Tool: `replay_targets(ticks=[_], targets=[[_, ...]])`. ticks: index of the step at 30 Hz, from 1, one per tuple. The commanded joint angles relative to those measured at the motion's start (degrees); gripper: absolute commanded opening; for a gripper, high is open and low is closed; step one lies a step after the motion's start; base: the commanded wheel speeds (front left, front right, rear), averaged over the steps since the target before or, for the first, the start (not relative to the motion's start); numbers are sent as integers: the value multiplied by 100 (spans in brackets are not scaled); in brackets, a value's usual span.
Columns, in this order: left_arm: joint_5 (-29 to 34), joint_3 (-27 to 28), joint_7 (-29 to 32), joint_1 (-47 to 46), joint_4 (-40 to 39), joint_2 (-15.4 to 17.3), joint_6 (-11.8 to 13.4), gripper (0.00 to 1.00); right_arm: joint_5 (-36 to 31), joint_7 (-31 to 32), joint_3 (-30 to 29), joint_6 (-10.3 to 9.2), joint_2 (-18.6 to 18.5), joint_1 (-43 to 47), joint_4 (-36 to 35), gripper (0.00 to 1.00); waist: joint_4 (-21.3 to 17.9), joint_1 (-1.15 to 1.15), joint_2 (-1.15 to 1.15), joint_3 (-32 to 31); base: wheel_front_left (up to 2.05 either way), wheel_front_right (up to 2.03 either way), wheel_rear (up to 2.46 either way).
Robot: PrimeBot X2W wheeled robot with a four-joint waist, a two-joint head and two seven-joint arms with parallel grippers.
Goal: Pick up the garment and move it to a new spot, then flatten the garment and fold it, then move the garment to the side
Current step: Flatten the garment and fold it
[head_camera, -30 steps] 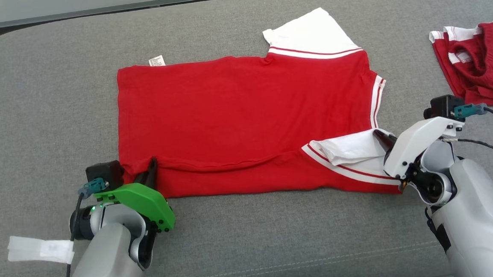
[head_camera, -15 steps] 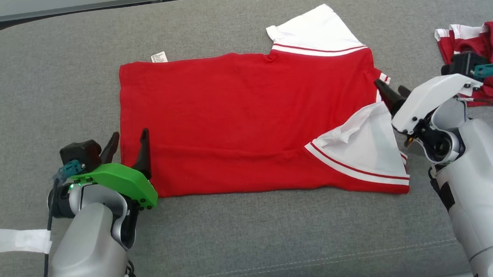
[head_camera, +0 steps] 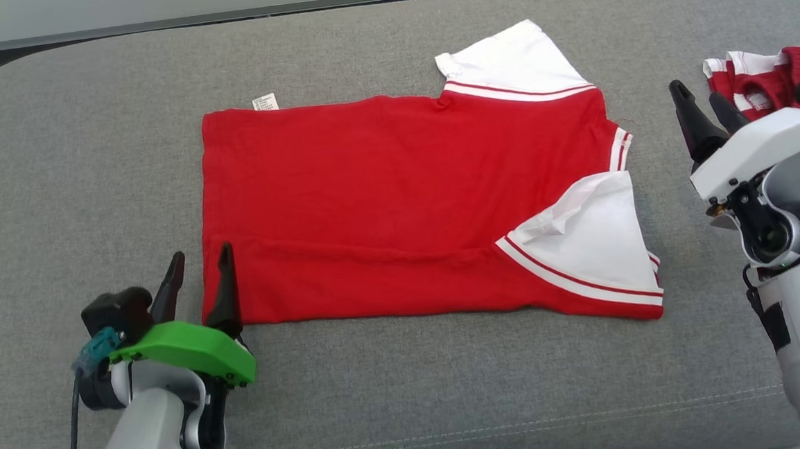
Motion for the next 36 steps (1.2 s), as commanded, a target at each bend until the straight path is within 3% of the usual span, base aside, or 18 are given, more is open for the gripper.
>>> replay_targets(ticks=[1, 10, 17, 25, 36], targets=[[-55, 70, -30, 244, -151, 0, 82, 100, 11, -97, 39, 0, -57, 242, -221, 100, -12, 0, 0, -57, 0, 0, 0], [-427, 246, 277, 1297, -765, -164, 554, 100, -177, -433, -16, 0, 192, 1776, -1641, 100, -119, 0, 0, -269, 0, 0, 0], [-956, 456, 719, 1462, -770, -289, 627, 100, -487, -406, -169, 0, 610, 2736, -2346, 100, -250, 0, 0, -259, 0, 0, 0], [-1393, 721, 928, 1104, -382, -346, 618, 100, -610, -371, -13, 0, 892, 3228, -2530, 100, -443, 0, 0, -92, 0, 0, 0], [-1508, 842, 779, 696, 113, -323, 486, 100, -398, -440, 487, 0, 950, 3368, -2234, 100, -552, 0, 0, 132, 0, 0, 0]])
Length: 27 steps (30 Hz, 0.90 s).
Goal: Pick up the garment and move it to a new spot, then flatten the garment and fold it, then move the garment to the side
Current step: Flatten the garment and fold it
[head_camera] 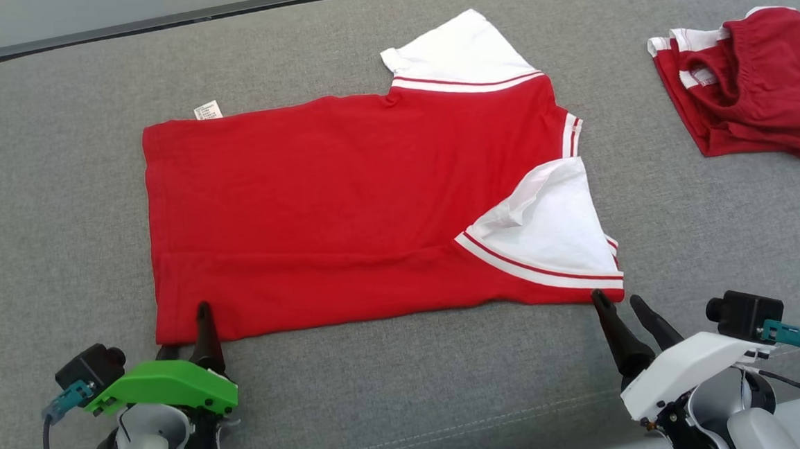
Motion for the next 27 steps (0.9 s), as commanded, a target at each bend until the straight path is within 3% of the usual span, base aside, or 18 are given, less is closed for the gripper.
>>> replay_targets(ticks=[1, 17, 18, 19, 22, 23, 27], targets=[[-9, -2, -10, -71, 85, 12, -14, 100, 37, -53, 19, 0, -8, -89, 70, 100, 1, 0, 0, 53, 0, 0, 0], [39, -154, -239, -606, 655, -124, -188, 100, 511, -569, 322, -4, 20, -1114, 2063, 100, 251, 0, 0, 314, 0, 0, 0], [38, -165, -259, -628, 689, -131, -204, 99, 524, -575, 391, -4, 22, -1153, 2125, 73, 260, 0, 0, 314, 0, 0, 0], [36, -176, -280, -644, 722, -136, -226, 84, 544, -598, 436, -3, 26, -1185, 2184, 45, 266, 0, 0, 311, 0, 0, 0], [35, -193, -376, -669, 793, -157, -319, 13, 598, -665, 568, 0, 31, -1252, 2278, 0, 284, 0, 0, 282, 0, 0, 0], [40, -201, -423, -677, 819, -161, -339, 0, 648, -696, 579, -1, 14, -1271, 2287, 0, 287, 0, 0, 266, 0, 0, 0], [70, -233, -520, -653, 876, -160, -425, 0, 783, -847, 594, -5, -138, -1291, 2255, 0, 290, 0, 0, 179, 0, 0, 0]])
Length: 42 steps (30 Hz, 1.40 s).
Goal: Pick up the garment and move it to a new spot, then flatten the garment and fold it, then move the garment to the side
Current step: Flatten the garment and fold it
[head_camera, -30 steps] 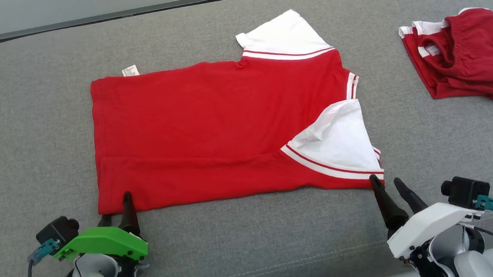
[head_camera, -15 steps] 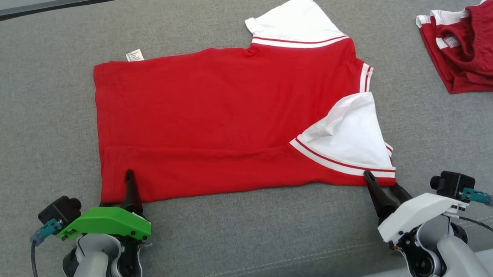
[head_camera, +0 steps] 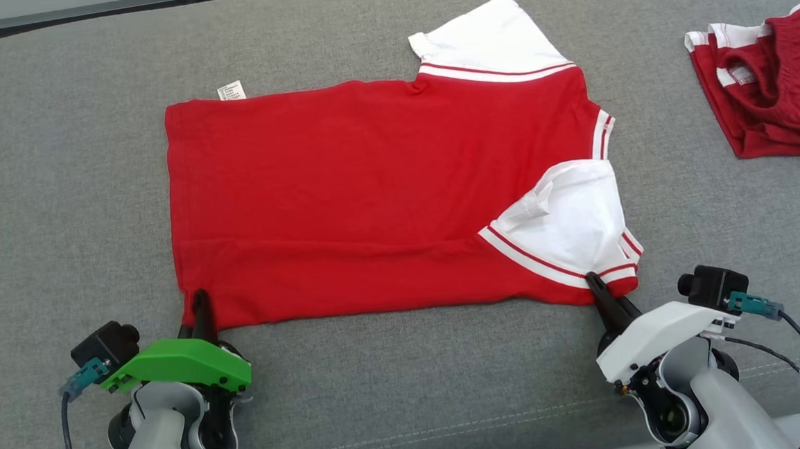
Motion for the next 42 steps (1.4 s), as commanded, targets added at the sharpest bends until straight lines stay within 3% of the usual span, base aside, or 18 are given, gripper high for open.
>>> replay_targets(ticks=[1, 13, 24, 25, 26, 27, 28, 29, 35, 42], targets=[[47, -35, -25, 42, 10, 1, -56, 0, 63, -26, 8, -10, -51, 12, 17, 0, 0, 0, 0, -48, 0, 0, 0], [216, -298, -170, 958, -785, -44, 8, 0, 403, 213, -390, -10, -696, 476, -579, 0, 107, 0, 0, -282, 0, 0, 0], [239, -433, 115, 1300, -1202, 2, 323, 0, 210, 470, -621, -10, -535, 757, -631, 0, 131, 0, 0, -316, 0, 0, 0], [276, -439, 128, 1295, -1212, 42, 368, 9, 168, 491, -628, -10, -524, 746, -620, 0, 122, 0, 0, -320, 0, 0, 0], [302, -447, 151, 1289, -1218, 73, 402, 65, 142, 519, -650, -10, -502, 736, -602, 10, 115, 0, 0, -326, 0, 0, 0], [306, -451, 162, 1289, -1216, 88, 432, 97, 126, 542, -689, -10, -481, 730, -577, 38, 108, 0, 0, -333, 0, 0, 0], [306, -452, 194, 1292, -1222, 105, 442, 100, 105, 569, -719, -9, -474, 720, -576, 75, 103, 0, 0, -342, 0, 0, 0], [303, -449, 209, 1299, -1232, 129, 462, 100, 76, 591, -747, -9, -476, 723, -580, 100, 99, 0, 0, -354, 0, 0, 0], [450, -445, 256, 1314, -1447, 405, 579, 100, -174, 709, -979, -7, -617, 862, -755, 100, 94, 0, 0, -417, 0, 0, 0], [791, -580, 545, 906, -1976, 912, 721, 100, -593, 1052, -1219, -6, -1015, 685, -1538, 100, 48, 0, 0, -359, 0, 0, 0]])
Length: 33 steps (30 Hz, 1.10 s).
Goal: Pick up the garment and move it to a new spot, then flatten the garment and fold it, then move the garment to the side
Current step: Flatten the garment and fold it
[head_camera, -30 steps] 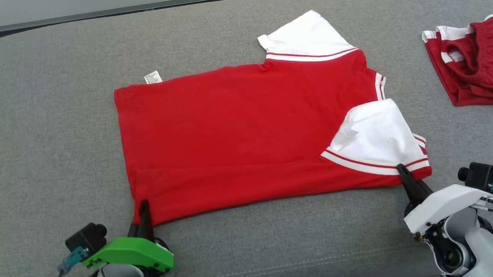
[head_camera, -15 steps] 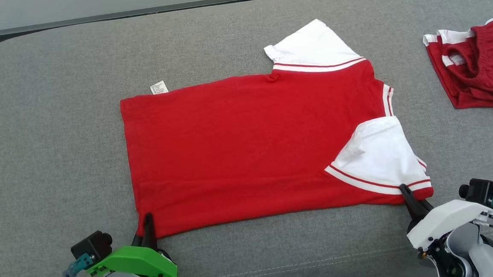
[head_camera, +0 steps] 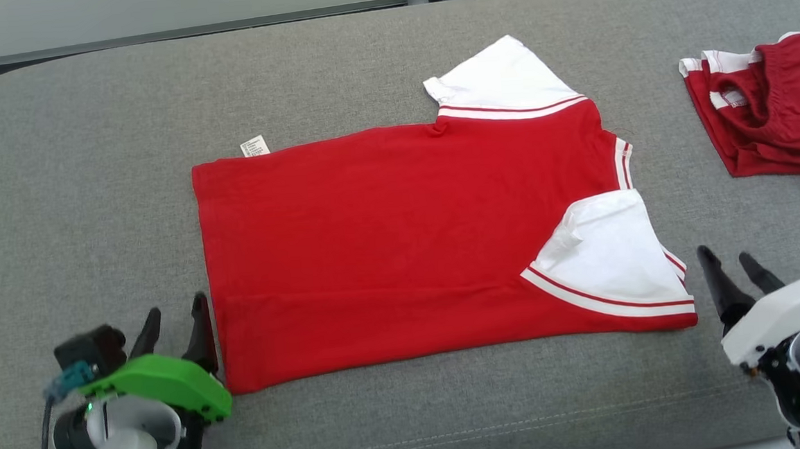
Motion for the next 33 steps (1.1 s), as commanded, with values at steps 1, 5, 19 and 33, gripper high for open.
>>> replay_targets(ticks=[1, 5, 19, 33], targets=[[136, -77, 121, -267, -135, 120, 32, 100, -121, 150, -16, 0, -116, -199, -248, 100, -27, 0, 0, 75, 0, 0, 0], [341, -270, 483, -873, -249, 270, 10, 100, -339, 528, -5, -1, -307, -579, -707, 100, -31, 0, 0, 272, 0, 0, 0], [727, -582, 1150, -3020, 1402, 307, -37, 100, -287, 1116, 732, 0, -486, -1857, -1308, 100, -385, 0, 0, 1220, 0, 0, 0], [914, -779, 1083, -3957, 2779, 371, -190, 100, -140, 1057, 1261, 0, -697, -2426, -1212, 100, -538, 0, 0, 1586, 0, 0, 0]])
